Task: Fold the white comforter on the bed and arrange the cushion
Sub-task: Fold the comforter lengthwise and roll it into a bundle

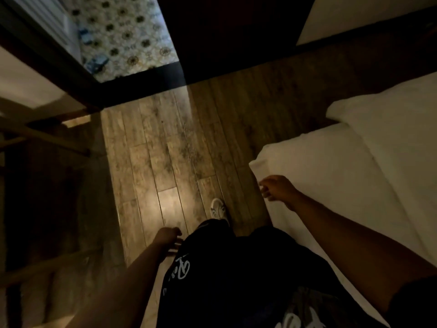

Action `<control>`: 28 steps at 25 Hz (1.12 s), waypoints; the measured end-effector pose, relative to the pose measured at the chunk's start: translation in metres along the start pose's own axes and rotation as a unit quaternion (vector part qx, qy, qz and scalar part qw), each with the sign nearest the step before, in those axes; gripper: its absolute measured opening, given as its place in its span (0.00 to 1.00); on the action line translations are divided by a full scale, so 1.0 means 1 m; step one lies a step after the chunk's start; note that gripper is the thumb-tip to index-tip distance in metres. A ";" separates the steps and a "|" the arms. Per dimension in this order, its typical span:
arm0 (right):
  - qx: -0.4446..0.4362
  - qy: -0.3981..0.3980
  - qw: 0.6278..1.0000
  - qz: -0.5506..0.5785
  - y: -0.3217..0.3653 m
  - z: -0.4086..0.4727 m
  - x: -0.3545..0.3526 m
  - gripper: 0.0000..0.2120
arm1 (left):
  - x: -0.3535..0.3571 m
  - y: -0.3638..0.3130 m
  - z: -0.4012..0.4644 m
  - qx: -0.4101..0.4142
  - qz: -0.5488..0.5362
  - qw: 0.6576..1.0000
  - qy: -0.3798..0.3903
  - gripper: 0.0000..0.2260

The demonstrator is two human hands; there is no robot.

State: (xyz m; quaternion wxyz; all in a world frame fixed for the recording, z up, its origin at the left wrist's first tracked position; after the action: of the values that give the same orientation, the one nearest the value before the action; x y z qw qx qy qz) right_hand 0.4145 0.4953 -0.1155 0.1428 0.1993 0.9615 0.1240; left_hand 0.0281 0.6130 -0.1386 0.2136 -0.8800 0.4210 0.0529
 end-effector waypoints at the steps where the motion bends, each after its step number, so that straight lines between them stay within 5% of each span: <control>1: 0.033 -0.006 0.999 0.015 -0.004 0.006 -0.007 0.10 | -0.004 -0.034 0.013 0.016 -0.006 1.000 0.011 0.10; 6: 0.164 -0.047 0.982 0.080 -0.021 0.040 -0.058 0.11 | -0.011 -0.244 0.066 0.121 -0.009 0.991 0.051 0.11; 12: 0.232 -0.001 0.957 0.172 0.015 0.094 -0.107 0.10 | 0.030 -0.474 0.109 0.225 -0.005 0.971 0.084 0.11; 18: 0.152 0.002 0.966 0.207 0.152 0.154 -0.178 0.12 | 0.045 -0.581 0.152 0.160 0.077 0.982 0.058 0.13; 25: -0.015 -0.115 0.985 0.128 0.332 0.185 -0.317 0.14 | 0.063 -0.671 0.203 0.063 0.172 0.980 0.079 0.14; 28: -0.031 -0.153 0.961 0.229 0.371 0.196 -0.379 0.08 | 0.105 -0.734 0.229 0.075 0.198 0.973 0.089 0.13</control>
State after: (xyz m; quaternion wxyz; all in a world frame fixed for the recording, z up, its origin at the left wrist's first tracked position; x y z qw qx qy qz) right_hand 0.9399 0.7021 -0.1027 0.2623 0.4262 0.8526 0.1506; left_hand 0.6752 1.0405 -0.1305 0.2263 -0.7617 0.6070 -0.0160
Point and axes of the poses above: each hand's wrist, its own z-axis towards the middle knuckle, its own x-axis out of the palm, y = z × x, the point moved 9 cm from there along z, towards the middle knuckle, and after that the axes turned 14 degrees about x, right-handed, at the moved point
